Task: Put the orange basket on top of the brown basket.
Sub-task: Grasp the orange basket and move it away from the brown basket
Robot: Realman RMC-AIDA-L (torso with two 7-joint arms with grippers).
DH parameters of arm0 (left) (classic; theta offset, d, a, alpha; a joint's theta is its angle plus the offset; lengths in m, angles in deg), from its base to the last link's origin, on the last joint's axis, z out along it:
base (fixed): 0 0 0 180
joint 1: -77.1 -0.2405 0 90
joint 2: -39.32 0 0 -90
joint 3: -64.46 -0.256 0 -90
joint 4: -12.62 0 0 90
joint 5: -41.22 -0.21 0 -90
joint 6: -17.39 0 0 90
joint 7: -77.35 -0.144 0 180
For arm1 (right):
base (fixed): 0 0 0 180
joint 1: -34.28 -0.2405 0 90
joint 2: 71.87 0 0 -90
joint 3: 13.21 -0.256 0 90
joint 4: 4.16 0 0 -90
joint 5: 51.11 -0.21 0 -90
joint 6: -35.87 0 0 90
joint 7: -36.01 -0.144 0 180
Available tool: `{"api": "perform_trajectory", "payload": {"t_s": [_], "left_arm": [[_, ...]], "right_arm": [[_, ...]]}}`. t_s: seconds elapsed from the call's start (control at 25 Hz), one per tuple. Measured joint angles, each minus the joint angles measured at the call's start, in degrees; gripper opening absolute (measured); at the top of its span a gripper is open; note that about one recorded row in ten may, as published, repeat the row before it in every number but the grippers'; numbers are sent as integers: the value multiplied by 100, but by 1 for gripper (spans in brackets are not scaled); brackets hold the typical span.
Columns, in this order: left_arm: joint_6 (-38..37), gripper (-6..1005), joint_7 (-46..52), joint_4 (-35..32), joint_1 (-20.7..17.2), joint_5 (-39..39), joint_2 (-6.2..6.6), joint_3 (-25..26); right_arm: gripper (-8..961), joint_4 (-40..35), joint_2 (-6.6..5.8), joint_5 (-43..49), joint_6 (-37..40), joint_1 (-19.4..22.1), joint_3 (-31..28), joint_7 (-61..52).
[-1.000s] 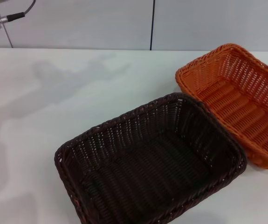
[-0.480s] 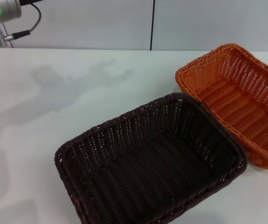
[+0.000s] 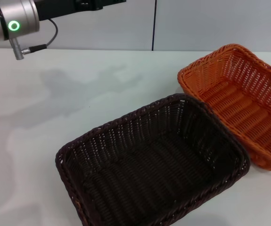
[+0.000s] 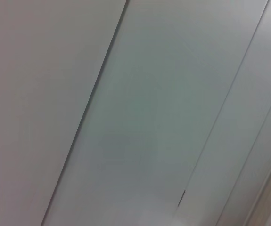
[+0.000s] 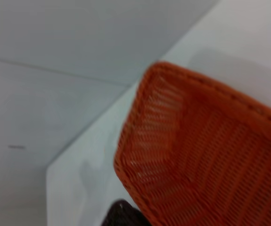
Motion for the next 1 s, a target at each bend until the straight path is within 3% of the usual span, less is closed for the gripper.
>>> {"api": "perform_trajectory", "payload": {"t_s": [0.4,0.76,1.0], "left_arm": [[-202,827,-245,-292,67,23,-41,-165],[-342,827,-324,-460,85,26,-44,-168],[-457,827,-355,-520,104,26,-44,-168]], "right_arm": [[703,605,76,321,-486,-41,630,33],[694,761,273,337,-889,-188,1019,41],[688,1003,296,338,-1190,-282,1146,155]]}}
